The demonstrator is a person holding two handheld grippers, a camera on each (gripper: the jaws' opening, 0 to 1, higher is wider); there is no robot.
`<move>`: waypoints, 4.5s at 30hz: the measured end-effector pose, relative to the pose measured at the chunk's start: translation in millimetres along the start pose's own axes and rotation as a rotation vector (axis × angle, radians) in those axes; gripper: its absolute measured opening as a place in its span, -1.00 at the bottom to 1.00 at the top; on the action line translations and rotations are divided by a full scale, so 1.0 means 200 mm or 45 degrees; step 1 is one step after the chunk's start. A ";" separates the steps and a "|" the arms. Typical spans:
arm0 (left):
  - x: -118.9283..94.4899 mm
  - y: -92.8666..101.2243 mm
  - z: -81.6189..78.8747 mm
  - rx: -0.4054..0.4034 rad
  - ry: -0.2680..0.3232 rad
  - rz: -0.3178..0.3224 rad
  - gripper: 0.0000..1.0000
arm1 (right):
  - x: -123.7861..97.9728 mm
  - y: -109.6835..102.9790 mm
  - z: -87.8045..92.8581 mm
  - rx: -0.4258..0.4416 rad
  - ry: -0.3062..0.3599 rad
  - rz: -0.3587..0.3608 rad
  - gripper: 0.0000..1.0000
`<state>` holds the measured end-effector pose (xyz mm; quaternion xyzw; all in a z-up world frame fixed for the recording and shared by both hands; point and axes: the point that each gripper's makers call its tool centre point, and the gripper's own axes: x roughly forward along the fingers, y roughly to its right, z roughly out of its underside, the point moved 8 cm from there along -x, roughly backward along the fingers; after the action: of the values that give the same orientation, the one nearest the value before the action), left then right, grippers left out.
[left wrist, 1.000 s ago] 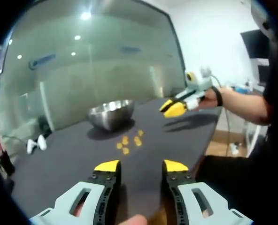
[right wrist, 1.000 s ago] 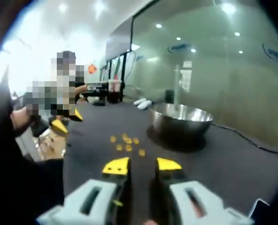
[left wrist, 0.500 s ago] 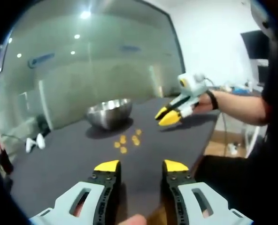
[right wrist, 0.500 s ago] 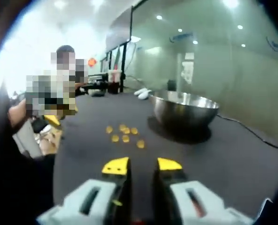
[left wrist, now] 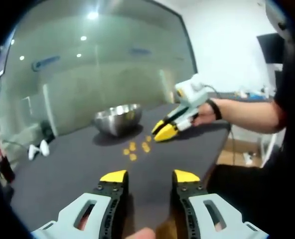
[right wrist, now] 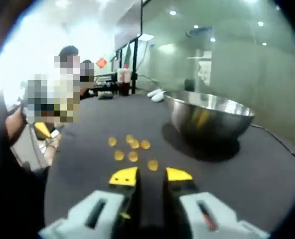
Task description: Pick up the QQ candy scattered on the table and place it into the stainless steel bowl on the table
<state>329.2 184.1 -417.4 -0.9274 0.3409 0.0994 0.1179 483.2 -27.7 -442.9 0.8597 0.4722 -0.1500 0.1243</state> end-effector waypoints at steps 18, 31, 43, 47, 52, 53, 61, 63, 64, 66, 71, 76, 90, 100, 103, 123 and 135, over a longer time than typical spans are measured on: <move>-0.02 -0.03 0.02 -0.007 -0.015 -0.033 -0.27 | 0.11 0.00 -0.01 0.039 0.004 -0.027 -0.81; -0.01 -0.04 0.01 0.001 -0.015 -0.028 -0.27 | 0.05 -0.01 -0.07 0.026 0.056 0.014 -0.83; 0.01 -0.01 0.02 -0.002 -0.021 -0.018 -0.28 | -0.13 0.09 -0.29 0.111 0.252 0.233 -0.83; 0.01 -0.01 0.02 -0.002 -0.019 -0.015 -0.28 | -0.16 0.14 -0.38 0.030 0.303 0.333 -0.83; 0.01 0.00 0.01 0.000 -0.018 -0.013 -0.28 | -0.15 0.24 -0.51 0.038 0.381 0.423 -0.83; 0.01 0.00 0.01 0.002 -0.019 -0.012 -0.28 | -0.14 0.27 -0.53 0.027 0.401 0.471 -0.83; 0.01 0.02 -0.01 0.015 -0.009 0.001 -0.28 | 0.01 0.37 -0.58 -0.053 0.333 0.562 -0.82; 0.01 0.02 0.00 0.013 -0.019 0.000 -0.28 | 0.03 0.38 -0.59 -0.056 0.339 0.578 -0.83; 0.00 0.02 0.00 0.014 -0.023 0.001 -0.28 | 0.04 0.38 -0.60 -0.048 0.338 0.569 -0.83; 0.00 0.02 0.00 0.014 -0.026 0.002 -0.28 | 0.05 0.39 -0.60 -0.031 0.340 0.560 -0.83; 0.00 0.01 -0.01 0.016 -0.028 -0.004 -0.28 | 0.09 0.41 -0.61 -0.037 0.341 0.562 -0.82; 0.00 0.02 -0.02 0.030 -0.034 0.000 -0.28 | 0.12 0.46 -0.62 -0.031 0.330 0.612 -0.82; 0.00 0.02 -0.03 0.045 -0.043 0.007 -0.29 | 0.09 0.40 -0.55 0.030 0.321 0.522 -0.60; 0.02 0.03 -0.01 0.036 -0.047 0.016 -0.29 | -0.05 0.21 -0.55 0.191 0.436 0.379 -0.64; 0.02 0.03 -0.01 0.033 -0.044 0.019 -0.29 | -0.11 0.18 -0.54 0.160 0.435 0.387 -0.65; 0.05 0.01 -0.01 -0.033 -0.002 0.007 -0.29 | -0.25 -0.05 -0.29 -0.021 0.303 0.316 -0.65; 0.04 0.01 -0.01 -0.033 -0.007 -0.009 -0.29 | -0.22 -0.14 -0.10 -0.052 0.151 0.184 -0.66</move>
<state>334.3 178.3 -418.1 -0.9297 0.3361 0.1059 0.1072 440.5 -39.7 -410.6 0.8961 0.4185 -0.0798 0.1242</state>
